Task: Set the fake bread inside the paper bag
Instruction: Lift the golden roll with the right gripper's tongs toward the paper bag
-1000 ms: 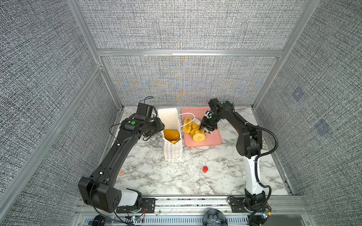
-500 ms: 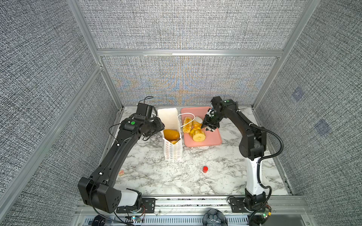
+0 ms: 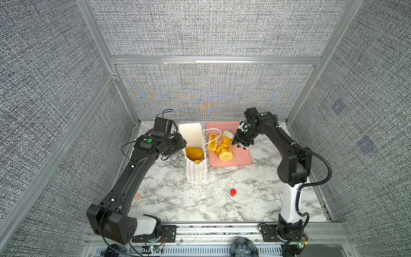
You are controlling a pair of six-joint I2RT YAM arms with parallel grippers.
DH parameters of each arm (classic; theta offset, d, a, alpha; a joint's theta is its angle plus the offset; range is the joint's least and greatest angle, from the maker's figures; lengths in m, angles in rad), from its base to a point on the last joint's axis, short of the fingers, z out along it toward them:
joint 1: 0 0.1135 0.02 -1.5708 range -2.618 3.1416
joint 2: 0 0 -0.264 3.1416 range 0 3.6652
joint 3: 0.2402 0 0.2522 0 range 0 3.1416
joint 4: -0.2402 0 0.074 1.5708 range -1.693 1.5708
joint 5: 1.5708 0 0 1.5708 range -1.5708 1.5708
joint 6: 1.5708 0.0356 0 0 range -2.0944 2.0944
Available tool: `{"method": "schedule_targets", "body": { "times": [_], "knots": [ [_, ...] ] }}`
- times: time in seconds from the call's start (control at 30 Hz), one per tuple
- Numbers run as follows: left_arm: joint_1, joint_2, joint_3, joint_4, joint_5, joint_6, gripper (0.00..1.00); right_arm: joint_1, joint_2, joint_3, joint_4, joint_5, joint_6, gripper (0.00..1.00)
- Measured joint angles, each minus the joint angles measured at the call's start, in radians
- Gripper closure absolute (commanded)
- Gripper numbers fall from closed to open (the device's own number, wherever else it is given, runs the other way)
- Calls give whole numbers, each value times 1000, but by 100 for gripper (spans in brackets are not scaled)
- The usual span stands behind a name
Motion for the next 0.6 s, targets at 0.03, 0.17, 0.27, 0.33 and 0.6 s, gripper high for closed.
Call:
{"method": "schedule_targets", "body": {
  "times": [0.03, 0.17, 0.27, 0.33, 0.6],
  "knots": [
    [0, -4, -3, -2, 0, -2, 49, 0, -8, -4, -2, 2, -3, 63],
    [0, -14, -12, -10, -1, -9, 49, -2, -42, -18, -11, 15, -19, 63],
    [0, -24, -20, -10, -1, -22, 49, -1, -68, -31, -19, 22, -32, 63],
    [0, -26, -20, -9, -1, -29, 49, -1, -89, -40, -22, 28, -43, 64],
    [0, -29, -15, -7, 0, -42, 53, -1, -179, -46, -50, 46, -69, 63]
  ]
}}
